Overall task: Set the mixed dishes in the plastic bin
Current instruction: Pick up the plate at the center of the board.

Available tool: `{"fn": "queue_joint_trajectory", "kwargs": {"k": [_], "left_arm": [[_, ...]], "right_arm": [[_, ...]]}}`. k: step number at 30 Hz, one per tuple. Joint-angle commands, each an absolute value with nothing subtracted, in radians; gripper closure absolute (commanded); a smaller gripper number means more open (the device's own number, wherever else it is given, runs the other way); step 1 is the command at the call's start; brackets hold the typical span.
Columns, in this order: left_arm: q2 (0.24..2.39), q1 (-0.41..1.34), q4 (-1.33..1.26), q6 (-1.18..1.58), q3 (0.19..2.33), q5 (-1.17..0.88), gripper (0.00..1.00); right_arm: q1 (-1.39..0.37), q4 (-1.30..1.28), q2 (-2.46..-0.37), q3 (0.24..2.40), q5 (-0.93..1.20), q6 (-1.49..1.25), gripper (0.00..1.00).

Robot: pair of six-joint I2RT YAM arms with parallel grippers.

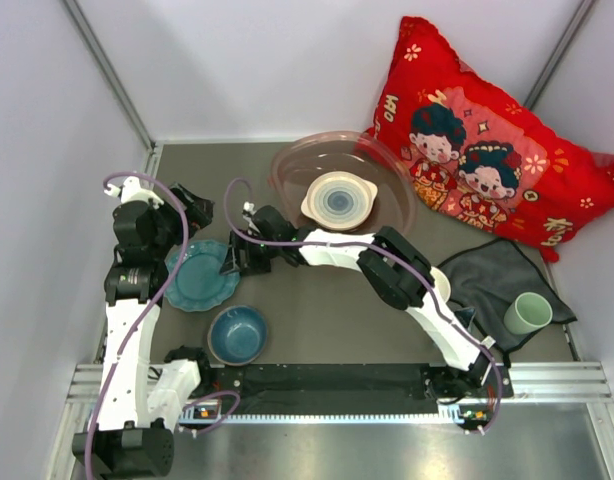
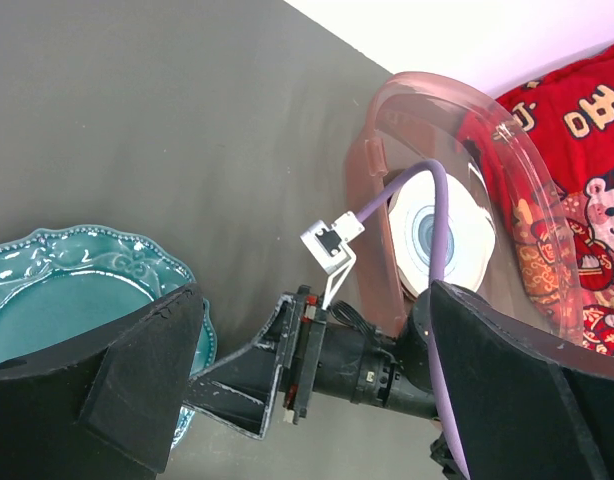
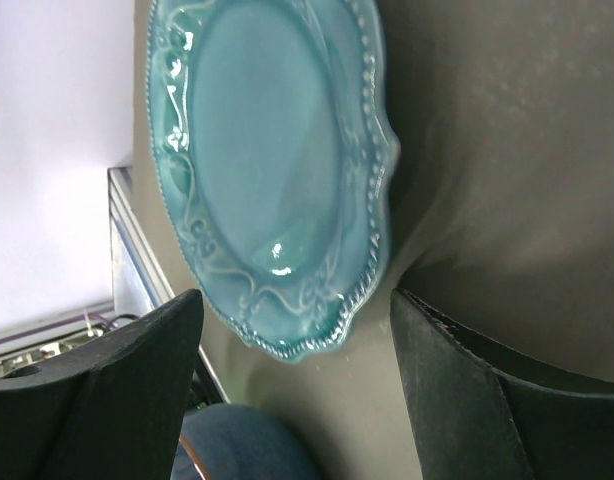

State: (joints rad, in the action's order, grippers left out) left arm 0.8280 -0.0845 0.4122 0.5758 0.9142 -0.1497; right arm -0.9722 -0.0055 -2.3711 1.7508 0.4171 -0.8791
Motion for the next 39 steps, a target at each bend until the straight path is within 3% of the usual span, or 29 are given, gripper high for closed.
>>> {"fn": "queue_joint_trajectory", "kwargs": {"k": [1,9,14,23,27,39], "left_arm": [[0.810,-0.089,0.393,0.571,0.925,-0.161,0.01],[0.810,-0.091,0.396,0.568,0.928,-0.156,0.01],[0.810,-0.089,0.393,0.568,0.925,-0.153,0.01],[0.805,-0.091,0.399,0.563,0.923,-0.146,0.01],[0.807,-0.089,0.397,0.564,0.923,-0.146,0.01],[0.802,-0.089,0.400,0.569,0.917,-0.133,0.02]], "right_arm": [[-0.985,-0.020,-2.436,1.789,0.387,-0.906,0.25],[-0.986,0.029,-2.476,1.787,0.380,-0.968,0.25],[-0.986,0.038,-2.496,1.787,0.383,-0.988,0.34],[-0.985,0.049,-2.522,1.782,0.382,-1.002,0.69],[-0.983,0.048,-2.519,1.784,0.383,-1.002,0.99],[-0.977,-0.044,-2.421,1.882,0.368,-0.893,1.00]]}}
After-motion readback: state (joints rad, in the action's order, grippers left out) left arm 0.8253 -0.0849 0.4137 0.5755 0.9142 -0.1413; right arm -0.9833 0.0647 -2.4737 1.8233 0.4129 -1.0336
